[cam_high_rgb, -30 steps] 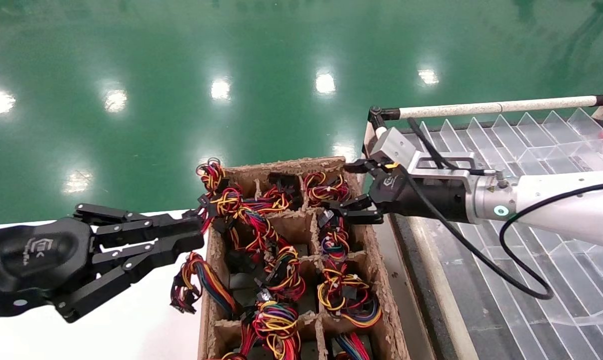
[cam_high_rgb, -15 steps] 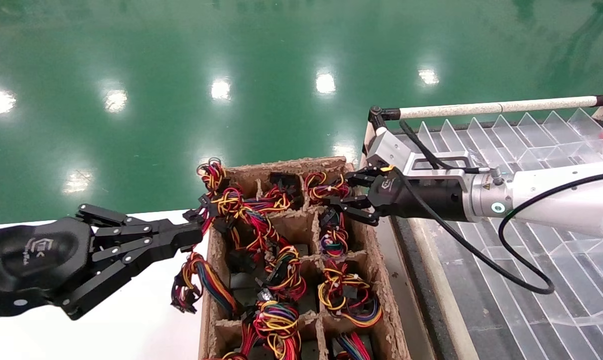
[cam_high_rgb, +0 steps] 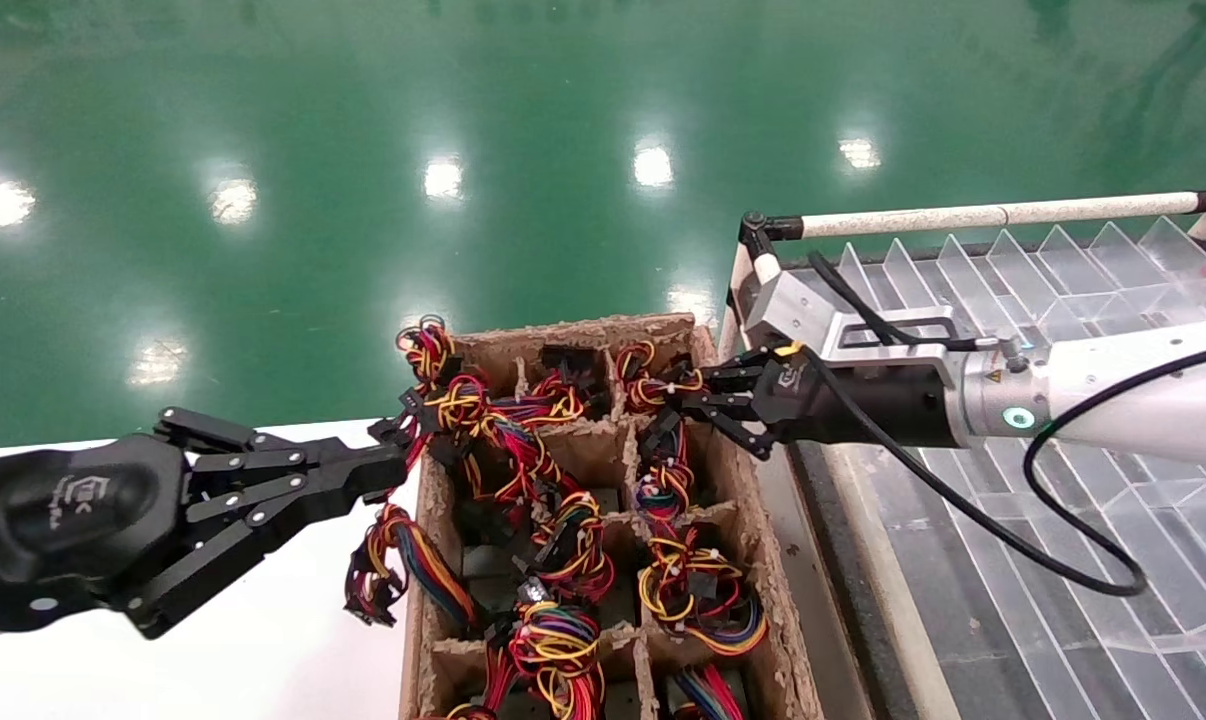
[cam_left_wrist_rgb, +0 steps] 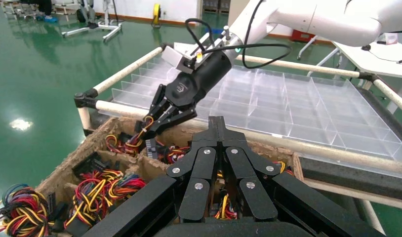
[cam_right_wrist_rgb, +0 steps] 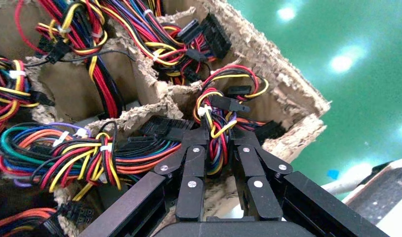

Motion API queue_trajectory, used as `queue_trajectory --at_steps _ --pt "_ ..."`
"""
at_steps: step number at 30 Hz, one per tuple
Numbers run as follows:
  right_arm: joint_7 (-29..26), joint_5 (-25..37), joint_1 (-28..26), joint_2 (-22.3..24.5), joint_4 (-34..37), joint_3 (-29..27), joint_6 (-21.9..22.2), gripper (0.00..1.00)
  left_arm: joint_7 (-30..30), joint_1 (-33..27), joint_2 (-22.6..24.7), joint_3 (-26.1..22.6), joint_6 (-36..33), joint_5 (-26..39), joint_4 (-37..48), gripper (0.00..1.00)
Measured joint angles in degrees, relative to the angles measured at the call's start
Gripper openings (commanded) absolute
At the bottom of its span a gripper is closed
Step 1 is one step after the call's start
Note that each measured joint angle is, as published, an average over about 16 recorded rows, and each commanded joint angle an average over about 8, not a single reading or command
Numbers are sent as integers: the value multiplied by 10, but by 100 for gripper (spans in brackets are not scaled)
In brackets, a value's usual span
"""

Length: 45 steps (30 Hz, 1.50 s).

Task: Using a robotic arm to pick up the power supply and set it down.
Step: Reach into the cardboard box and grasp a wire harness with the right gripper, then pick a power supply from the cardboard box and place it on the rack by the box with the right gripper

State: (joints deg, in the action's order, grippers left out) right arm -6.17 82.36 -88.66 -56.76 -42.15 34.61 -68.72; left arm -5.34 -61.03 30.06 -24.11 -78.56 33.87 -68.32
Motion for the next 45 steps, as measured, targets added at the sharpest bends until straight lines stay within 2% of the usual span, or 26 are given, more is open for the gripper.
queue_trajectory --at_steps 12,21,28,36,45 --pt "23 6 -37 12 -71 -4 -14 0 0 0 0 0 0 0 0 0" --pt "39 26 -103 23 -137 -7 -24 0 0 0 0 0 0 0 0 0" --pt "58 56 -160 29 -160 -9 -20 0 0 0 0 0 0 0 0 0" --pt "95 93 -219 28 -131 -10 -3 0 0 0 0 0 0 0 0 0" --pt "144 131 -263 10 -39 -5 34 0 0 0 0 0 0 0 0 0"
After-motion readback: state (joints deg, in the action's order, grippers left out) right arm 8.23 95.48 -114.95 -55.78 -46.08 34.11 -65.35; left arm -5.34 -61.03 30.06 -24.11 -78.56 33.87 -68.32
